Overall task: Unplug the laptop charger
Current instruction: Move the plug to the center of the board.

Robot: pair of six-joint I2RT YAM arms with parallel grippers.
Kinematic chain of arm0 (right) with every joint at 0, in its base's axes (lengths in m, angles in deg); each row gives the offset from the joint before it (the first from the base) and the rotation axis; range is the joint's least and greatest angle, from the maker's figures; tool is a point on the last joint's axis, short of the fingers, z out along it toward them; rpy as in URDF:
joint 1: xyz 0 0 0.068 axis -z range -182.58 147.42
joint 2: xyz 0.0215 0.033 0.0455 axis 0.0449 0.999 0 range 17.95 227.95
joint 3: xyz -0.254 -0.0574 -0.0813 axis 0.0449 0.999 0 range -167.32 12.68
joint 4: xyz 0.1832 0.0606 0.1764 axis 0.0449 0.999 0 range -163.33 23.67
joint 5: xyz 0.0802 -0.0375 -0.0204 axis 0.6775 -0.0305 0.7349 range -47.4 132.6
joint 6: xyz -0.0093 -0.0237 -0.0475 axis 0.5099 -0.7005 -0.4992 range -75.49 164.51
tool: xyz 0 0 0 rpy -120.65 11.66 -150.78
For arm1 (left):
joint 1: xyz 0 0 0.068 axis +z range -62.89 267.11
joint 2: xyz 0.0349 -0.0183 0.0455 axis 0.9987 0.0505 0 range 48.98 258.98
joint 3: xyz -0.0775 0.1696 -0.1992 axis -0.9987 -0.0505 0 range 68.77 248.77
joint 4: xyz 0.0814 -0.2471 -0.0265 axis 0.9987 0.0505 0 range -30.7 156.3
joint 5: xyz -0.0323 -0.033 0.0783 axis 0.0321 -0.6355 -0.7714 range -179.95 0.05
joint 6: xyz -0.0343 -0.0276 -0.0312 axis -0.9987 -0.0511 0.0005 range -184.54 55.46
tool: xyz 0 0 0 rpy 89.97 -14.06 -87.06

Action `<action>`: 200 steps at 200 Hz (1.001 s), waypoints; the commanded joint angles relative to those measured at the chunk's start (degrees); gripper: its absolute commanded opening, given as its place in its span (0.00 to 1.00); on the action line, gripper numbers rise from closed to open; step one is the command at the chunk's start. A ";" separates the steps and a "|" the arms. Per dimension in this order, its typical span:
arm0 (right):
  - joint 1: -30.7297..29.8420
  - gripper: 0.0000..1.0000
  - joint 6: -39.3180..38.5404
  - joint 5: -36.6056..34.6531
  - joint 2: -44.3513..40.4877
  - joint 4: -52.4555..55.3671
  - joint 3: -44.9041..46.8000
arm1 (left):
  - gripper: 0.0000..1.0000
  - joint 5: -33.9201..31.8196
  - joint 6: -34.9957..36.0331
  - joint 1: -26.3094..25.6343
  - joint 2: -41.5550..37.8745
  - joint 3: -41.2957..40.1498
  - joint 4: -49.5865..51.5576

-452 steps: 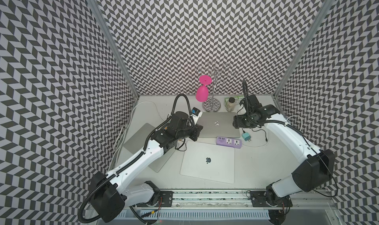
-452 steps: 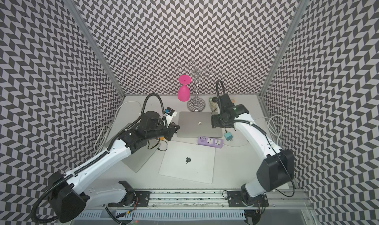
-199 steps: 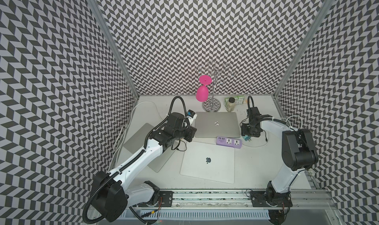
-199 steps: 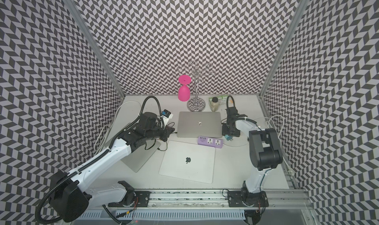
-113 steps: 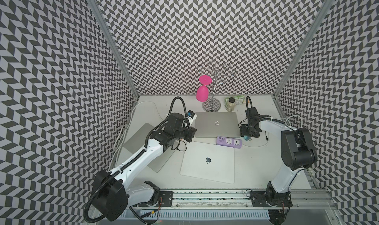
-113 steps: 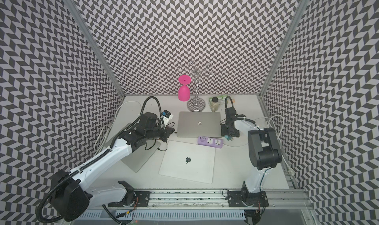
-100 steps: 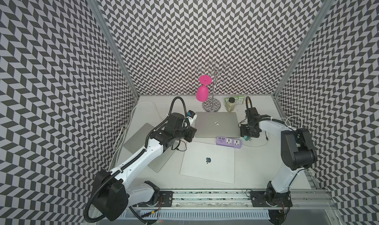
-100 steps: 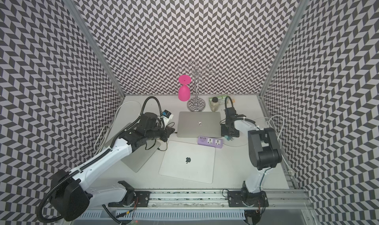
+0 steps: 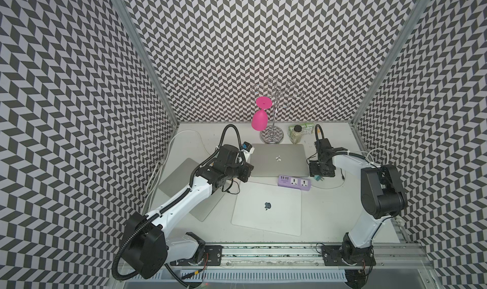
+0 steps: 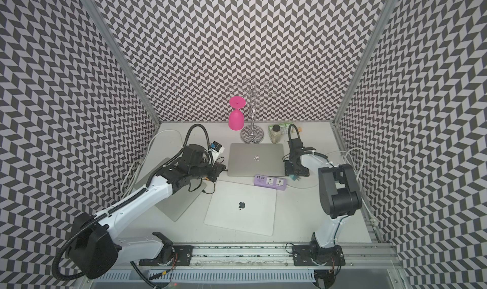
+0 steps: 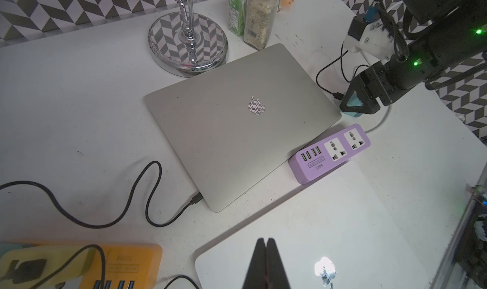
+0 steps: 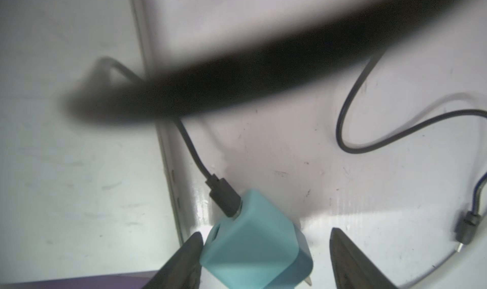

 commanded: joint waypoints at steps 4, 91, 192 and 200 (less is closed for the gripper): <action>0.03 0.72 0.26 -2.69 0.50 0.31 -1.29 | 0.00 1.06 0.27 0.38 0.35 1.33 -1.13; 1.19 0.65 -0.86 -0.37 4.82 0.89 -5.68 | 0.00 1.23 0.26 0.38 1.25 1.77 -1.57; 1.17 0.60 -0.94 4.77 1.30 1.68 -3.32 | 0.00 1.83 0.17 0.24 1.94 2.29 -1.84; 1.12 0.61 -0.93 5.35 1.22 1.94 -3.24 | 0.00 2.08 0.18 0.20 1.96 2.30 -1.84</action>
